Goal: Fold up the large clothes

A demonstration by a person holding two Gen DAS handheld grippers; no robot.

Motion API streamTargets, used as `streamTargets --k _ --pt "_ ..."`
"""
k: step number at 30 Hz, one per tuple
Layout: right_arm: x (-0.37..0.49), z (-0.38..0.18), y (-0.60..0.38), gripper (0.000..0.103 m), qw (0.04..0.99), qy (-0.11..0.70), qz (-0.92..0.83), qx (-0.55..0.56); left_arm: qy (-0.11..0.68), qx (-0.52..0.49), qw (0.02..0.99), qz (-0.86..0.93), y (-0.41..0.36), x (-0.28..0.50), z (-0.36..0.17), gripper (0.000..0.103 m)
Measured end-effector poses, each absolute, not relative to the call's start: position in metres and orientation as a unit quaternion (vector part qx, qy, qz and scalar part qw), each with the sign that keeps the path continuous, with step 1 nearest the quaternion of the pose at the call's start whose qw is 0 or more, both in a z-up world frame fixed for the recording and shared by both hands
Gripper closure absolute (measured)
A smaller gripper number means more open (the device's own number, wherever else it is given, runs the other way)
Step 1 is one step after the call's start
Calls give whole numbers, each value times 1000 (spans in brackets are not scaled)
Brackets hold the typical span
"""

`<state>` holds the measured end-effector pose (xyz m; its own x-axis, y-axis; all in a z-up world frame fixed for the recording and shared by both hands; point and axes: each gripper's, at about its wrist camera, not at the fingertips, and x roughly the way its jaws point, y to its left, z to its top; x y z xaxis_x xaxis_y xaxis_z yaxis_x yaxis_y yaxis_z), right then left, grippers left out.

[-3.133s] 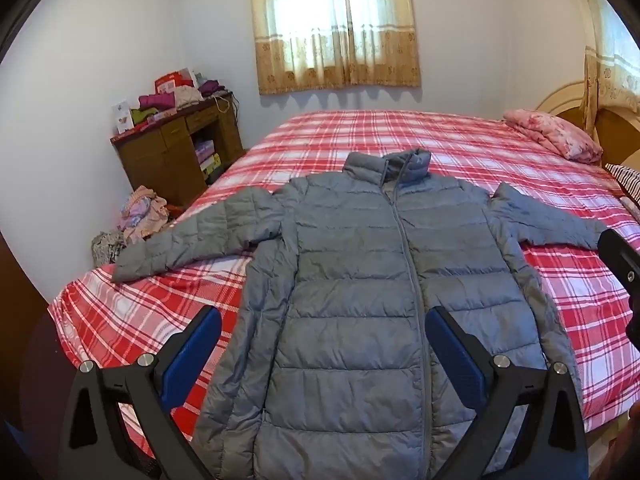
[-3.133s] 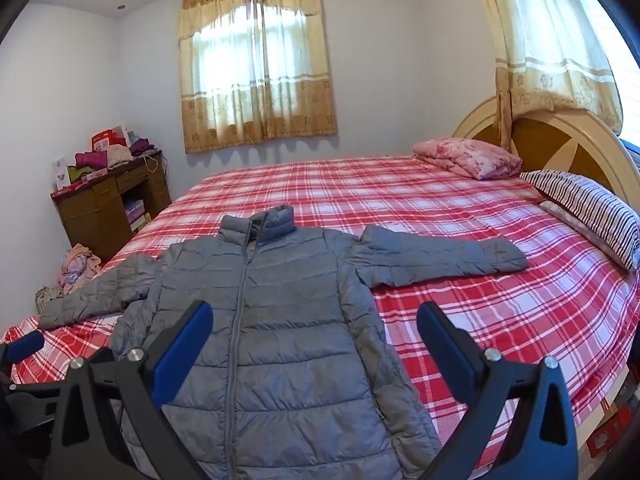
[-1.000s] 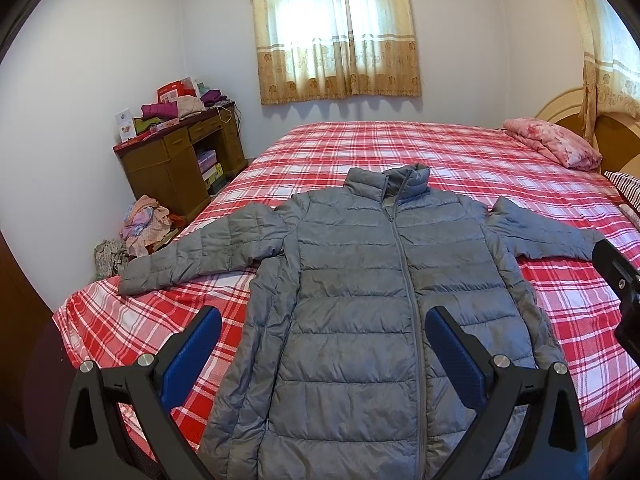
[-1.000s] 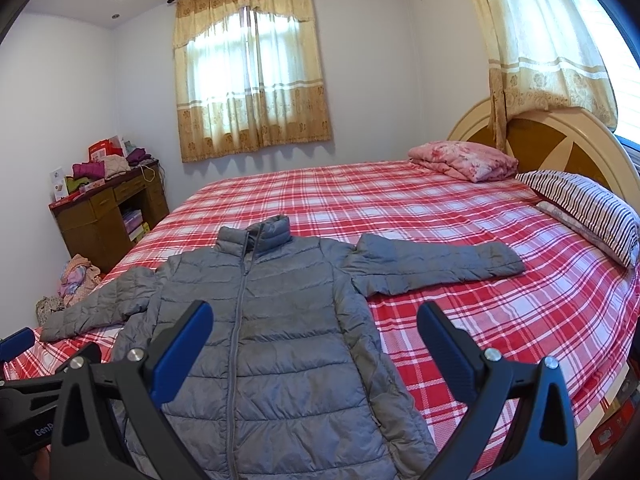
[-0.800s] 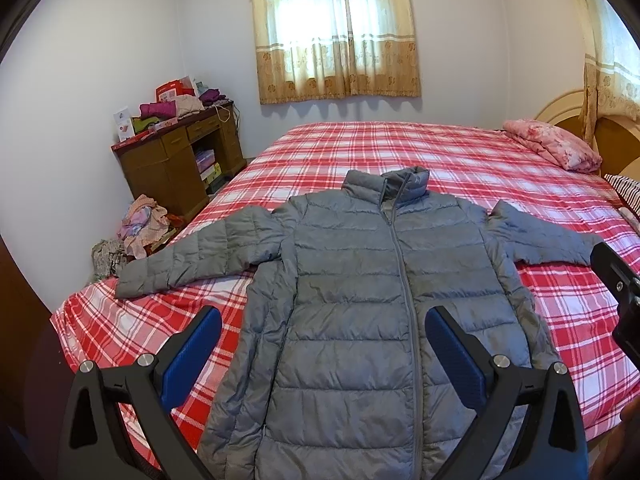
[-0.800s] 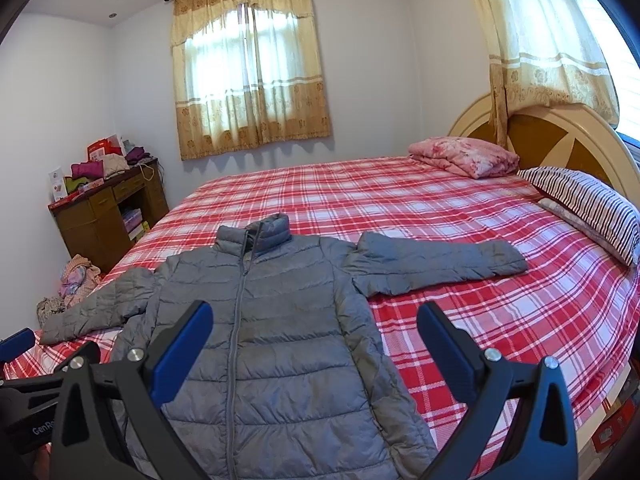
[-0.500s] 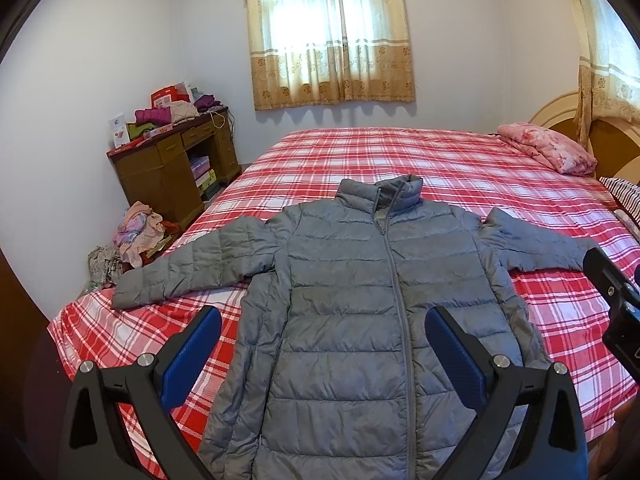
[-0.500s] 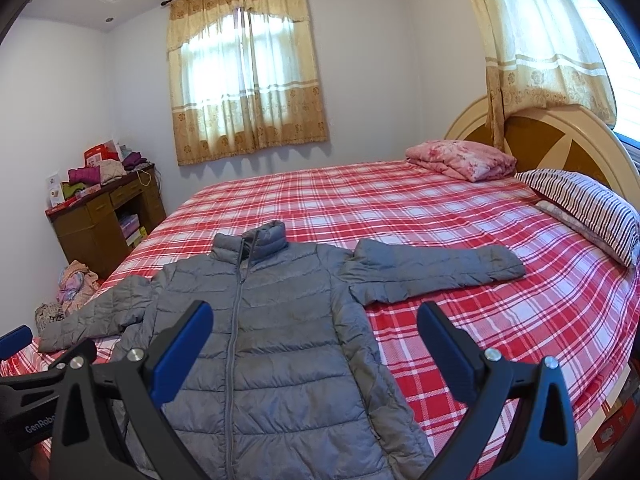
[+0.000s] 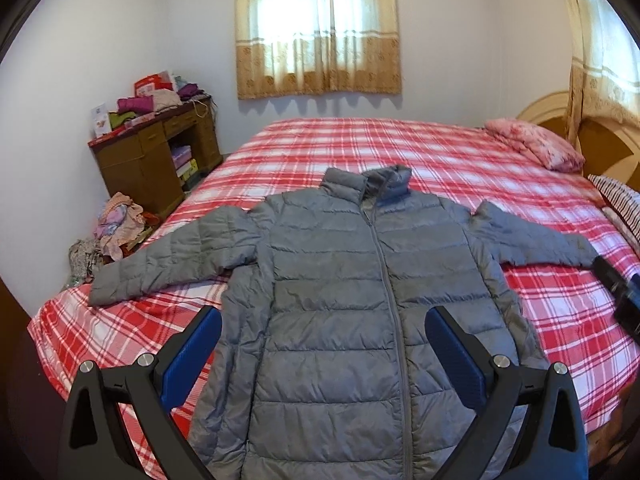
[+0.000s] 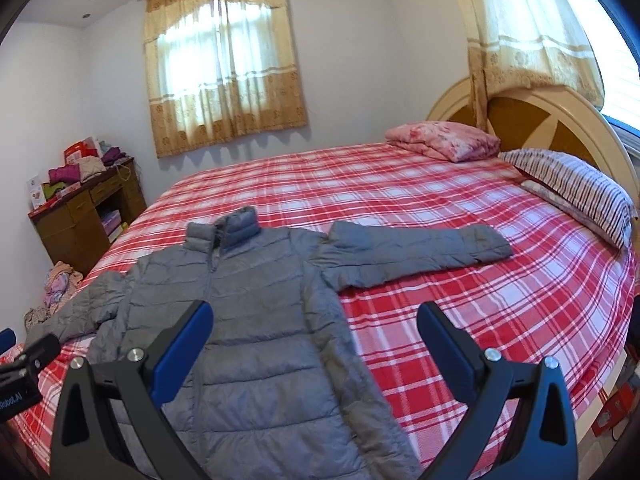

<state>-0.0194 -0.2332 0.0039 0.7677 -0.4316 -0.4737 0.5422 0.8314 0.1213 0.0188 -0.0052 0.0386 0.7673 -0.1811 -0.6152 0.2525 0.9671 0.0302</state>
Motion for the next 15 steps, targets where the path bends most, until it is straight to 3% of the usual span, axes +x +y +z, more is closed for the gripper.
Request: streamTargets --k 7,10,15 --pt "-42 -18 -342 0 893 220 -351 176 362 -5 927 -93 21 91 0 1" --pt "-54 -39 -418 0 862 213 -393 241 327 -22 941 -83 32 114 -6 1" --pt "-42 -75 -528 4 806 221 -421 352 348 9 937 -43 34 163 -26 1"
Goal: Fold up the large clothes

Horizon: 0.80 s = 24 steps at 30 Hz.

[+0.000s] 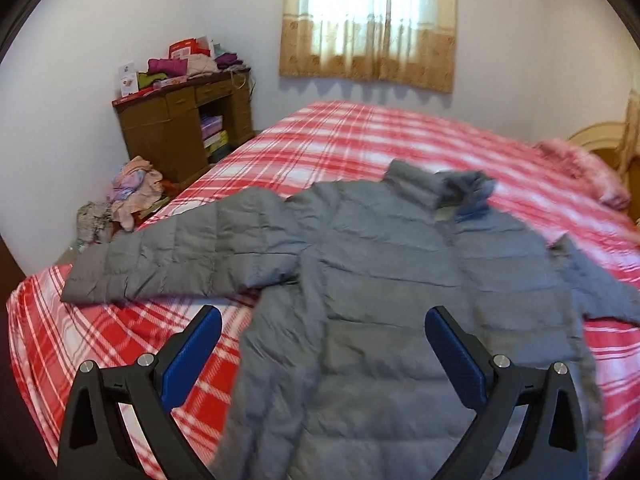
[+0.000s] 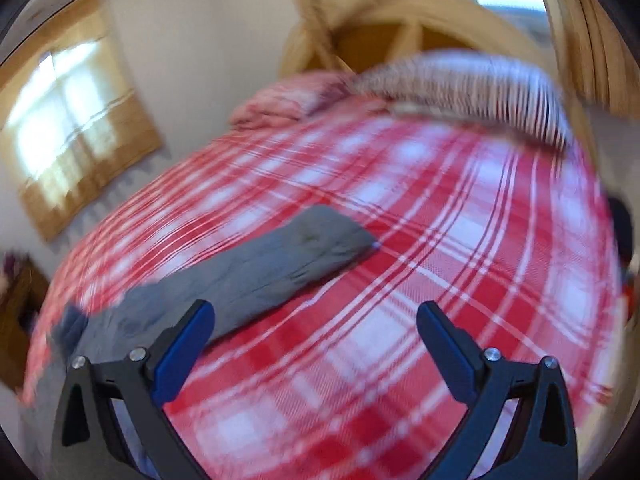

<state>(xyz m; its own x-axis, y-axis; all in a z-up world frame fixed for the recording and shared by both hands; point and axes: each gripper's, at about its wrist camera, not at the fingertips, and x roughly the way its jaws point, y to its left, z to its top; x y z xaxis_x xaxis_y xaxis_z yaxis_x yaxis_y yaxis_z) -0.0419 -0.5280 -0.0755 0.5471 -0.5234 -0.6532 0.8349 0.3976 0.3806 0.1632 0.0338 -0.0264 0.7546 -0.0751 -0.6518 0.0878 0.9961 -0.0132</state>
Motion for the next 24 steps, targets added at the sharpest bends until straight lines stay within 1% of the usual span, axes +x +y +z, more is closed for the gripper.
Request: streamTargets --k 2,7,9,10,11,12,14,15,16,17,20,24 --pt "-29 -96 -565 12 778 229 -433 394 360 23 932 -24 35 184 -41 1" --pt "12 -135 -599 16 752 265 -443 410 387 45 921 19 42 226 -84 1" --pt "21 -134 -595 16 756 260 -465 380 395 41 918 18 46 234 -98 1" --pt "22 -133 -595 20 761 254 -470 367 395 36 918 14 48 235 -103 1" --pt "24 -135 -594 41 764 257 -470 360 398 31 917 13 50 237 -109 1" --pt "25 -137 -594 54 761 267 -473 355 400 24 916 11 52 238 -117 1" --pt "24 -141 -598 67 765 271 -476 338 403 13 915 8 56 239 -130 1" --pt "23 -140 -596 71 770 282 -474 322 402 7 915 8 59 238 -137 1" --pt "24 -139 -595 81 772 289 -470 314 405 -6 914 2 62 237 -144 1" --pt "25 -135 -594 87 776 294 -465 309 408 -15 913 0 63 236 -145 1" --pt "33 -107 -581 89 798 269 -462 278 399 -31 916 -9 67 233 -144 1" --pt "53 -35 -514 89 861 226 -405 209 392 -27 919 -9 66 227 -145 1"
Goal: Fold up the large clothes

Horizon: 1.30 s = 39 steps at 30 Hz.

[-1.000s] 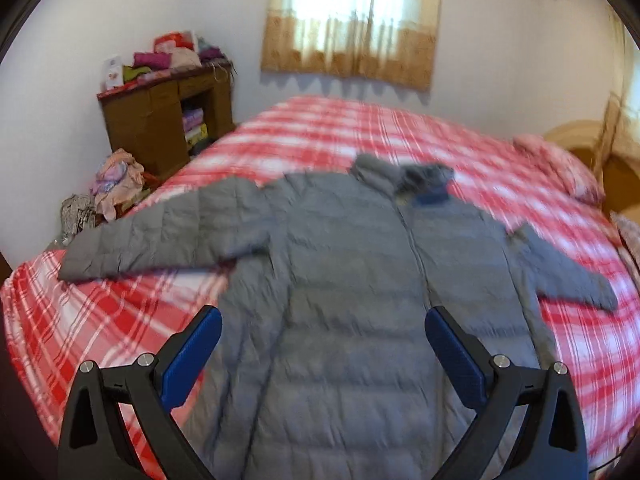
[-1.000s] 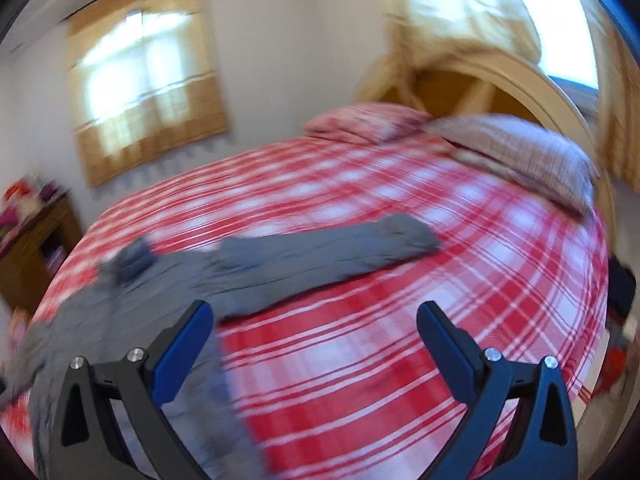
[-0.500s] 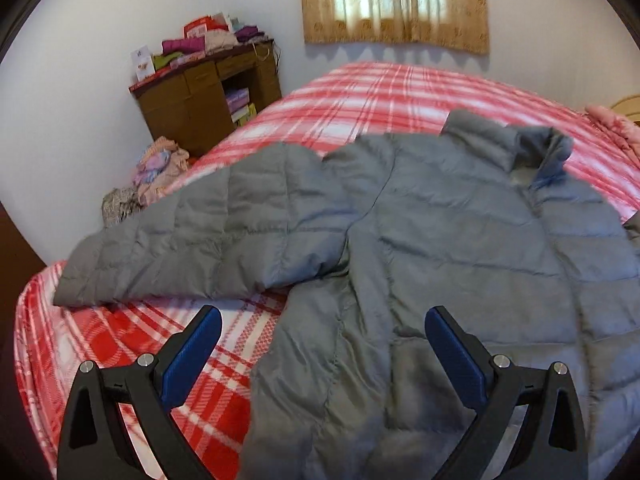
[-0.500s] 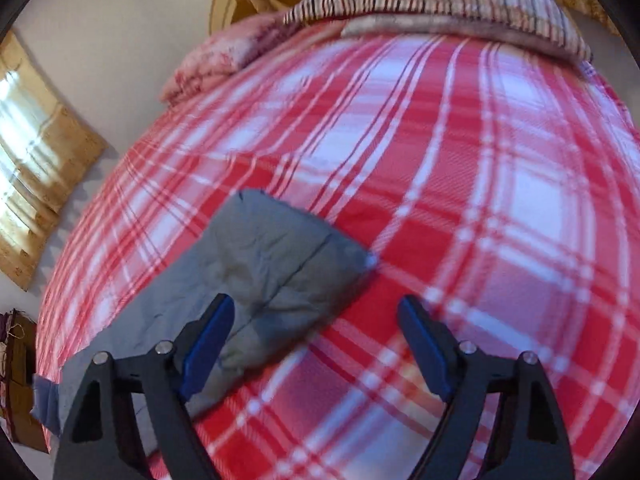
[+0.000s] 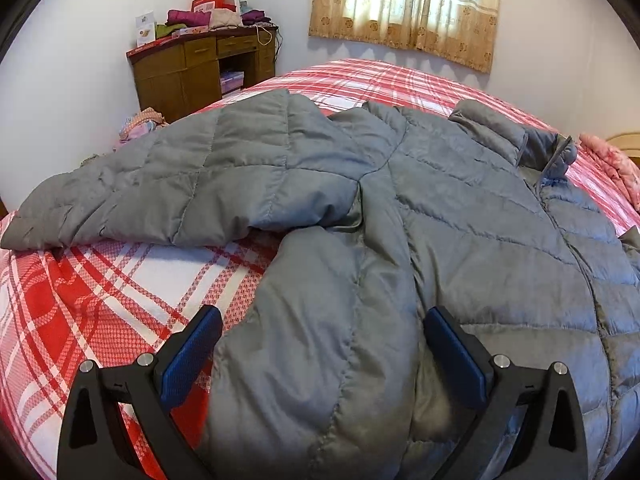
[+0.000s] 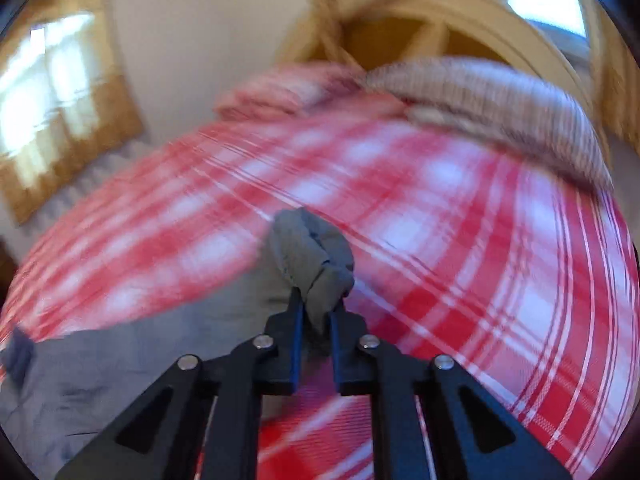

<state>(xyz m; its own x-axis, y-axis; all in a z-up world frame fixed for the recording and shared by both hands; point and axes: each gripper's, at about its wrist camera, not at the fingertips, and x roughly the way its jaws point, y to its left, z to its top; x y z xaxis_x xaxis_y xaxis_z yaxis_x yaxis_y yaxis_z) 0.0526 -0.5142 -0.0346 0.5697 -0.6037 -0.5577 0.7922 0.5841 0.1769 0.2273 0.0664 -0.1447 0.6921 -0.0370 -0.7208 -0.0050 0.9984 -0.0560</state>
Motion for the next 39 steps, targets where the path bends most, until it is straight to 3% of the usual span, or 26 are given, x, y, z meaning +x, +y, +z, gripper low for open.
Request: streamTargets --k 5,9,19,30,31,33,34,35,37,39 --pt "97 32 -382 89 923 217 -294 120 382 -34 923 -15 68 222 -146 1" --pt "136 38 -276 89 947 246 -191 83 373 -49 926 -25 72 222 -146 1" --pt "231 -47 -118 89 941 329 -20 81 357 -77 930 -46 81 216 -146 1" --pt "261 -98 -62 88 914 372 96 128 346 -94 932 -58 86 213 -146 1" --pt "262 -102 -62 83 908 378 112 140 346 -94 932 -58 86 213 -146 1" --pt "264 -103 -65 60 897 386 138 168 346 -93 932 -57 86 213 -146 1" --pt "263 -101 -70 32 891 386 151 186 346 -93 932 -57 87 212 -146 1" --pt "261 -97 -73 24 890 378 158 199 346 -93 932 -57 87 212 -146 1" --pt "246 -79 -90 24 902 341 157 215 346 -93 932 -57 88 211 -146 1" --pt "235 -65 -105 37 917 316 130 205 346 -93 932 -57 88 211 -146 1"
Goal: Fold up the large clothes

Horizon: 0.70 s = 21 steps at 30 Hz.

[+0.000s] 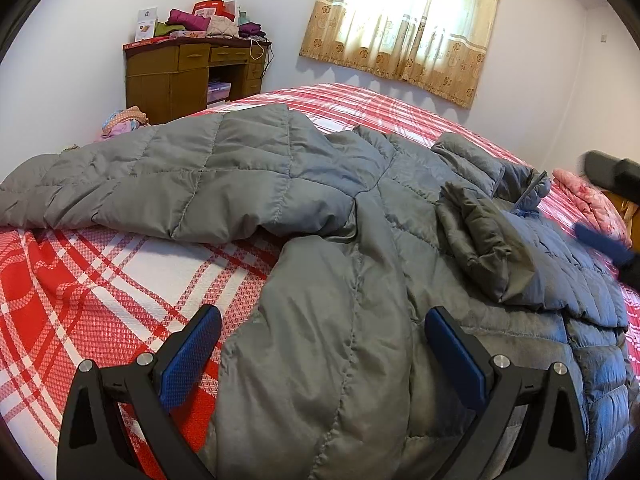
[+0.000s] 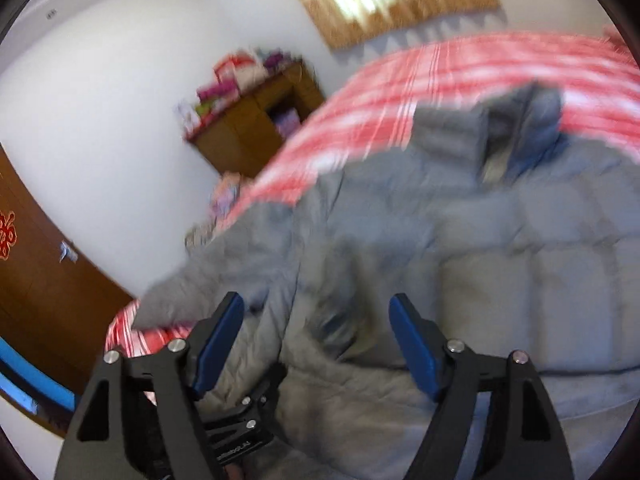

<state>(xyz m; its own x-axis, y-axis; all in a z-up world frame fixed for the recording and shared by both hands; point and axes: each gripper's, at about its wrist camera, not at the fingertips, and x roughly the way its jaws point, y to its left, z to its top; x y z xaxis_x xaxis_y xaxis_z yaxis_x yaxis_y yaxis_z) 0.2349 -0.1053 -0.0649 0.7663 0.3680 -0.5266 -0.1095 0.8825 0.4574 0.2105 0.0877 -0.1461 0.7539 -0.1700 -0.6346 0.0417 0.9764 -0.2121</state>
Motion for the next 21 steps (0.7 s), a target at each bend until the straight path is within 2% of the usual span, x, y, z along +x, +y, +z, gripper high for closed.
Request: streamTargets --k 1,2,8,12,15,17,21 --pt "232 -60 -113 57 924 312 110 192 346 -92 932 -57 88 211 -146 1" --pt "231 -58 -121 71 931 315 75 169 346 -91 932 -56 88 211 -146 1" --pt "252 -115 -117 72 896 404 58 174 356 -76 930 -46 81 214 -145 1" --pt "253 -140 -102 72 894 418 57 151 394 -35 918 -37 70 222 -135 1" --pt "248 -125 -109 72 893 412 75 162 383 -35 922 -46 64 220 -111 1" --pt "238 -101 -125 72 906 380 73 171 359 -49 930 -63 56 221 -87 1" --pt "227 -65 -177 72 932 330 -12 147 337 -22 939 -66 26 244 -57 1"
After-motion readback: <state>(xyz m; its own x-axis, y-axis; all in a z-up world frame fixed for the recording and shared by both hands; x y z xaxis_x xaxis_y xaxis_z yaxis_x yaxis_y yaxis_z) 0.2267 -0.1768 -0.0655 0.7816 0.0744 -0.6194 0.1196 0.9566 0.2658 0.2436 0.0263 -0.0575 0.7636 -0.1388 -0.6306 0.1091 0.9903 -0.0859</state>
